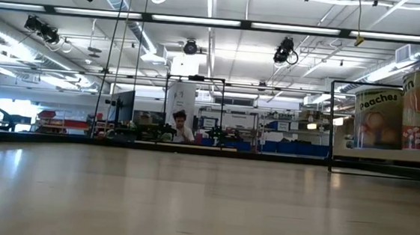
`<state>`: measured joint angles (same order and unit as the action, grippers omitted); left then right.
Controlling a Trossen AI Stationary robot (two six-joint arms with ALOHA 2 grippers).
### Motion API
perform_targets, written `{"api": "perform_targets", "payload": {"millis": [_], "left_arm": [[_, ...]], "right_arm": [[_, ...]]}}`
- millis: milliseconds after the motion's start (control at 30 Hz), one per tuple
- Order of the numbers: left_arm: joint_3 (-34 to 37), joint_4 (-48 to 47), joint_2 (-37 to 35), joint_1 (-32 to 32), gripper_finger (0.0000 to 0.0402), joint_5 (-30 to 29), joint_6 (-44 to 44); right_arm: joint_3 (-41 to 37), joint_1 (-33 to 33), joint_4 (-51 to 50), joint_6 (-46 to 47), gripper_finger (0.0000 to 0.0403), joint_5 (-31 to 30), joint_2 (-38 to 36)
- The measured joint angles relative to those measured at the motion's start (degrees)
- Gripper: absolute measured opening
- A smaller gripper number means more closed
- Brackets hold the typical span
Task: Pick and place cans onto a shelf
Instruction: Adjust the canned goods
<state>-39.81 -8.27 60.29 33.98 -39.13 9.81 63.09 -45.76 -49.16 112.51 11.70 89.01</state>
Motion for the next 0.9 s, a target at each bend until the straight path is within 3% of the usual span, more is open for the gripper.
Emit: {"api": "perform_targets", "payload": {"millis": [367, 533, 733, 900], "left_arm": [[0.0, 1.6, 0.0, 0.0, 0.0142, -1.6, -1.7], [0.0, 1.7, 0.0, 0.0, 0.0142, -1.7, -1.6], [0.0, 2.6, -0.1, 0.0, 0.0142, -2.1, -1.6], [0.0, 4.9, -0.1, 0.0, 0.0142, -2.2, -3.3]], "right_arm": [[1.8, -0.8, -3.3, 0.3, 0.0004, -1.5, -3.6], [0.9, -5.4, -9.9, 5.5, 0.0003, 4.1, -7.3], [-3.5, -11.8, -7.9, 14.4, 0.0002, 5.6, -9.5], [-8.7, -13.8, 1.1, 18.3, 0.0002, 6.1, -9.5]]}}
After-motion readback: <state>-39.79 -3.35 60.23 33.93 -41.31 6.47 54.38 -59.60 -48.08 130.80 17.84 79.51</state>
